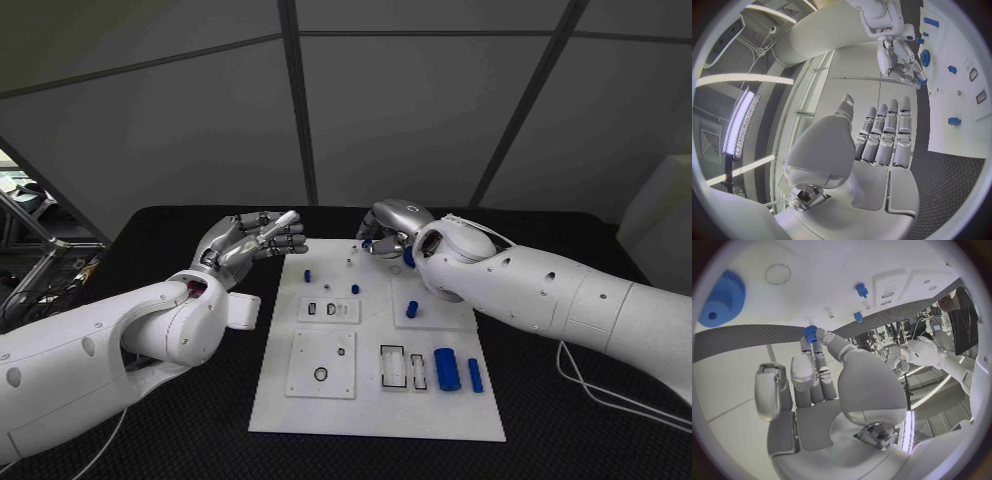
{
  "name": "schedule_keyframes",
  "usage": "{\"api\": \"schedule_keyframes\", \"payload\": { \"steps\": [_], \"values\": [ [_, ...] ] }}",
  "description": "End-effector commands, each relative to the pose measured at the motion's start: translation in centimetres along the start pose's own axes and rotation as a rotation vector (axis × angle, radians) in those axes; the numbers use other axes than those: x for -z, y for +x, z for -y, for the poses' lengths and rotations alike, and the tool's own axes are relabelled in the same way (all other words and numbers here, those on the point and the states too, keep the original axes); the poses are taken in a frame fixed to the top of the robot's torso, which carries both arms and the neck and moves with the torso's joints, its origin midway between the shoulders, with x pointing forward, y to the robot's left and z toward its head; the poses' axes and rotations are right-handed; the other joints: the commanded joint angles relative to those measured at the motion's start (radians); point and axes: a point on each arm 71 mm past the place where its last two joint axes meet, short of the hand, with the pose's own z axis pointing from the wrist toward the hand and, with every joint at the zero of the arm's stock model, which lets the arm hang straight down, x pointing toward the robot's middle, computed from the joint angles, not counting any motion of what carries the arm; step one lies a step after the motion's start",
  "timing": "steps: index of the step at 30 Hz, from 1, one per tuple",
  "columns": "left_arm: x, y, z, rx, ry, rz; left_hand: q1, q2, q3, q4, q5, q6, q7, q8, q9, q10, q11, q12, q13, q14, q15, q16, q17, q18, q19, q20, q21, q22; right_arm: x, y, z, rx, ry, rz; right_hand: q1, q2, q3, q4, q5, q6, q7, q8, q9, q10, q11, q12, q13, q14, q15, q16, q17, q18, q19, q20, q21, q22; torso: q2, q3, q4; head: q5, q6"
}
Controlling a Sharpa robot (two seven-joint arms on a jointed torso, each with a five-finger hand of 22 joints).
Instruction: Assemble the parts on the task board
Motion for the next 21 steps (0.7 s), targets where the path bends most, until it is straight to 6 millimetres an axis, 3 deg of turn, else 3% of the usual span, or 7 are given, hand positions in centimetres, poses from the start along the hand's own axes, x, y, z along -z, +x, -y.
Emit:
{"api": "schedule_keyframes", "payload": {
  "steps": [1,4,14,21],
  "values": [
    [-0.1,0.2,0.2,0.0,0.011,-0.015,0.002,0.006,-0.001,-0.006,0.0,0.003,0.009,-0.005,-0.002,0.002,0.003,-0.007,-0.001,0.0,0.004,-0.003,-0.001,-0.006,-0.006,0.003,-0.006,-0.001,-0.4,-0.2,-0.3,-0.004,-0.029,0.036,0.01,-0.004,0.006,0.0,0.005,0.004,-0.001,-0.004,0.001,0.035,-0.028,-0.003,0.001,0.004,-0.006,0.007,0.001,-0.007,0.005,-0.002,0.005,0.077,0.002,-0.0004,0.0028,0.002,0.001],
    [-0.1,0.2,0.3,0.0,0.012,-0.016,0.002,0.006,-0.001,-0.006,0.0,0.003,0.009,-0.005,-0.002,0.002,0.003,-0.007,-0.001,0.0,0.004,-0.003,-0.001,-0.006,-0.006,0.003,-0.006,-0.001,-0.7,-0.1,-0.5,-0.005,-0.032,0.042,0.01,-0.004,0.007,0.001,0.005,0.004,-0.001,-0.004,0.001,0.034,-0.028,-0.003,0.001,0.003,-0.006,0.007,0.001,-0.007,0.005,-0.002,0.005,0.077,0.003,-0.0012,0.0015,0.004,0.003],
    [-0.2,0.4,0.5,0.001,0.015,-0.02,0.002,0.006,-0.001,-0.006,0.0,0.003,0.009,-0.005,-0.002,0.002,0.003,-0.007,-0.001,0.0,0.004,-0.003,-0.001,-0.006,-0.006,0.003,-0.006,-0.001,-1.4,0.3,-0.8,-0.004,-0.032,0.039,0.009,-0.005,0.011,0.001,0.005,0.003,0.0,-0.005,0.001,0.032,-0.027,-0.005,0.001,0.003,-0.005,0.009,0.002,-0.006,0.003,-0.002,0.004,0.074,0.01,-0.0043,0.0096,0.0,0.005],
    [-0.2,0.5,0.6,0.001,0.015,-0.022,0.002,0.006,-0.001,-0.006,0.0,0.003,0.009,-0.005,-0.002,0.002,0.003,-0.007,-0.001,0.0,0.004,-0.003,-0.001,-0.006,-0.006,0.003,-0.006,-0.001,-1.6,0.6,-0.7,0.003,-0.024,0.013,0.008,-0.006,0.012,0.002,0.005,0.003,0.0,-0.005,0.001,0.031,-0.026,-0.005,0.001,0.003,-0.005,0.009,0.002,-0.006,0.003,-0.001,0.004,0.074,0.011,-0.0039,0.0081,0.001,0.001]
  ]
}}
